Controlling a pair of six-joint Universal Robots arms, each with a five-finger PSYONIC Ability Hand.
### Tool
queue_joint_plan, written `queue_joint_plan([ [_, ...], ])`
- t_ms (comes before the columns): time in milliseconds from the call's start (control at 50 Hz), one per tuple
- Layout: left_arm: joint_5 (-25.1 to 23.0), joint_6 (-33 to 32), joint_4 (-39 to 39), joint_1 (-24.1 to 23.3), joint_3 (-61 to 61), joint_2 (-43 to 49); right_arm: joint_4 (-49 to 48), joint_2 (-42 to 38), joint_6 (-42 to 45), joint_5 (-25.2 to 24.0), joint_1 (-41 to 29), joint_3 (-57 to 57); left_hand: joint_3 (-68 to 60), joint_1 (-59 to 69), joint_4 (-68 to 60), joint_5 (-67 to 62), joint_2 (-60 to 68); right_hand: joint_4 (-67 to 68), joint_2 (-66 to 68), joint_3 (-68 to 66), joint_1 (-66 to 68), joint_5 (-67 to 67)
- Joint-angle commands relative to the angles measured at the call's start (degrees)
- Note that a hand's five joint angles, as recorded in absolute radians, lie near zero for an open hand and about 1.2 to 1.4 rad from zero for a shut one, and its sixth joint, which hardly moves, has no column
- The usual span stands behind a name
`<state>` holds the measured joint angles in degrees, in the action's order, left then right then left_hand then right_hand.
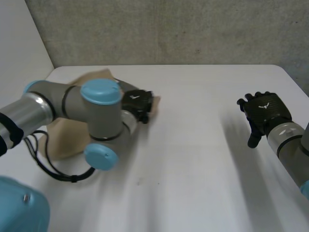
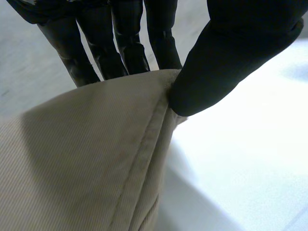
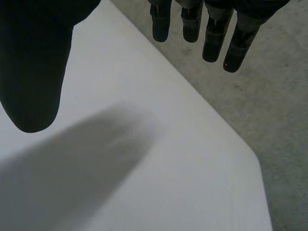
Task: Fold the shorts.
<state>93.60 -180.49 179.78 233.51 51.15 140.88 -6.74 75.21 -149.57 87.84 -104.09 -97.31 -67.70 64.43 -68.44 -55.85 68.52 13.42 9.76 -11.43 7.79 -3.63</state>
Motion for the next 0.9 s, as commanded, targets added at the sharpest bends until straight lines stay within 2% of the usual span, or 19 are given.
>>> queue_joint_plan([
  [20, -4.48, 6.38, 0.3, -9.65, 2.72, -3.33, 0.06, 2.57, -0.64, 1.01, 2.22, 1.42, -12.3, 15.57, -11.56, -14.15, 11.48, -3.42, 0.24, 1.43, 2.21, 3.63],
  [140, -7.56, 7.44, 3.64, -15.27, 6.14, -0.88, 0.15, 2.92, -0.81, 0.66, 3.98, 1.42, -12.3, 15.57, -11.56, -14.15, 11.48, -3.42, 0.24, 1.43, 2.21, 3.63],
  [220, -7.65, 7.26, 4.7, -15.63, 7.9, -1.31, 0.24, 2.92, -0.64, -0.13, 4.16, 1.24, -12.3, 15.57, -11.56, -14.15, 11.48, -3.42, 0.24, 1.43, 2.21, 3.63],
  [240, -7.56, 7.09, 4.79, -15.63, 8.08, -1.57, 0.24, 2.92, -0.64, -0.39, 4.16, 1.16, -7.5, 10.76, -6.75, -9.34, 6.67, -3.42, 0.24, 1.43, 2.21, 3.63],
  [260, -7.56, 7.0, 4.79, -15.63, 8.26, -2.01, 0.24, 2.83, -0.29, -1.18, 4.16, 0.98, 4.04, -0.78, 4.79, 2.2, -4.87, -3.42, 0.24, 1.43, 2.21, 3.63],
  [280, -7.39, 6.91, 4.79, -15.46, 8.69, -2.8, 0.24, 2.83, -0.2, -1.79, 4.25, 0.81, 25.81, -22.54, 26.55, 23.96, -26.63, -3.42, 0.24, 1.43, 2.21, 3.63],
  [320, -7.21, 6.82, 4.52, -15.02, 9.31, -4.11, 0.33, 2.83, -0.11, -3.72, 4.25, 0.63, 34.25, -30.99, 35.0, 32.41, -35.08, -3.42, 0.24, 1.43, 2.21, 3.63],
  [400, -6.68, 6.03, 4.17, -10.9, 12.73, -8.51, 1.64, 2.75, 0.5, -11.62, 4.16, -0.07, 35.78, -32.51, 36.52, 33.93, -36.61, -3.42, 0.24, 1.43, 2.21, 3.63],
  [420, -6.42, 5.77, 4.17, -9.58, 14.05, -9.82, 2.43, 2.66, 1.29, -15.65, 4.25, -0.6, 35.95, -32.68, 36.69, 34.11, -36.78, -3.42, 0.24, 1.43, 2.21, 3.63],
  [500, -4.66, 4.71, 4.17, -5.09, 20.46, -15.54, 4.8, 2.13, 5.23, -25.32, 4.51, -1.57, 35.95, -32.69, 36.7, 34.11, -36.78, -3.42, 0.24, 1.43, 2.21, 3.63],
  [580, -2.38, 4.54, 3.91, -1.66, 27.58, -20.72, 6.48, -0.49, 9.54, -30.79, 4.6, -1.57, 36.12, -32.85, 36.86, 34.28, -36.95, -3.42, 0.24, 1.43, 2.21, 3.63],
  [680, 0.35, 4.54, 3.29, 1.33, 37.85, -28.01, 6.39, -4.9, 14.21, -31.07, 4.51, -0.43, 35.78, -32.52, 36.53, 33.94, -36.61, -1.32, 2.34, -0.67, 4.31, 1.54],
  [800, 0.97, 4.54, 3.12, 1.77, 46.22, -33.73, 6.22, -9.91, 17.12, -31.51, 4.51, 1.15, 35.78, -32.52, 36.53, 33.94, -36.61, 0.87, 4.53, -2.85, 6.5, -0.65],
  [900, 1.23, 4.8, 3.12, 1.77, 50.97, -37.16, 6.13, -12.98, 18.7, -31.94, 4.34, 2.73, 35.95, -32.69, 36.7, 34.11, -36.78, 10.44, 14.09, -12.42, 16.07, -10.22],
])
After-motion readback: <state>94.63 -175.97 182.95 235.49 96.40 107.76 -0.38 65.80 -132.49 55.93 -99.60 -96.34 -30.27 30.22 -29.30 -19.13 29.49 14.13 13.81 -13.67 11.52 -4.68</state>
